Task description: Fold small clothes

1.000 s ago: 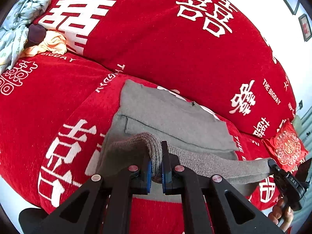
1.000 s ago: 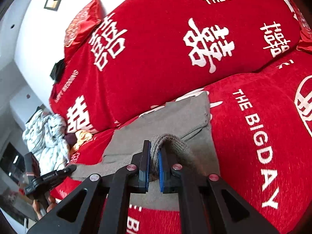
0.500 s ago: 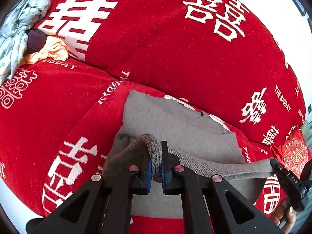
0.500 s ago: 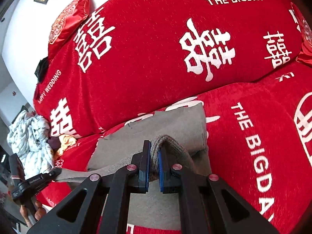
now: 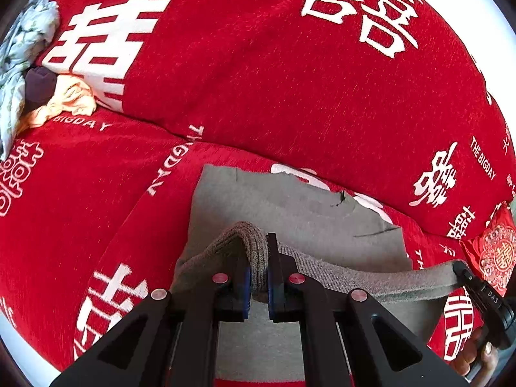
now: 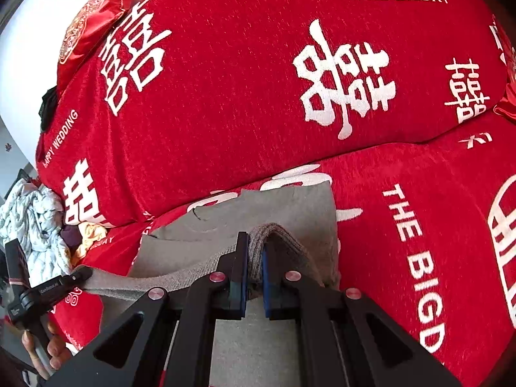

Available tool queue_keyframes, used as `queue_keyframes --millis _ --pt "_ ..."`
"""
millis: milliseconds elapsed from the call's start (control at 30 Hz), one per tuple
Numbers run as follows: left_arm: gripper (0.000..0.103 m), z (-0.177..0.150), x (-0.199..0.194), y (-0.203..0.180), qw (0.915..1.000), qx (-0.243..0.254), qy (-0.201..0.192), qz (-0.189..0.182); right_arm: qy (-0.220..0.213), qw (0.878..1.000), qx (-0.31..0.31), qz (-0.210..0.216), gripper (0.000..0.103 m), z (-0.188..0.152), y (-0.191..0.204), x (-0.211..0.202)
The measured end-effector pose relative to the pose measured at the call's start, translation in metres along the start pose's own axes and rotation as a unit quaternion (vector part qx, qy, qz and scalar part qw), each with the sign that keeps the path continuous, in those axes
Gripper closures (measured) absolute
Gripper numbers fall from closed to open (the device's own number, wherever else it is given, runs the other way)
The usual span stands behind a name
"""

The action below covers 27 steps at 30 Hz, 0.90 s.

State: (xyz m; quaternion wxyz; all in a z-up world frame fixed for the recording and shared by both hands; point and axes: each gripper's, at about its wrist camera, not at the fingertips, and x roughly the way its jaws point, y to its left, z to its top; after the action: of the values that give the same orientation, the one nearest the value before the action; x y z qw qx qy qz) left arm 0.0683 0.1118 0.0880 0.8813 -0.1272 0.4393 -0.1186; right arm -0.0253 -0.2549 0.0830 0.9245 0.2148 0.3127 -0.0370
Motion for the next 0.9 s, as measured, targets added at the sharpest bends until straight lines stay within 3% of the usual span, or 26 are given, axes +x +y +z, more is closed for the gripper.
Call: queue_keyframes --millis 567,900 --pt "0.095 0.036 0.041 -0.02 0.9996 0.013 0.02 0.018 0.015 1.0 -0.004 -0.023 0.096 0.031 -0.006 0.036" --pt "0.095 0.058 0.083 -0.022 0.9985 0.008 0.045 0.029 0.047 0.998 0.001 -0.037 0.096 0.045 -0.014 0.083"
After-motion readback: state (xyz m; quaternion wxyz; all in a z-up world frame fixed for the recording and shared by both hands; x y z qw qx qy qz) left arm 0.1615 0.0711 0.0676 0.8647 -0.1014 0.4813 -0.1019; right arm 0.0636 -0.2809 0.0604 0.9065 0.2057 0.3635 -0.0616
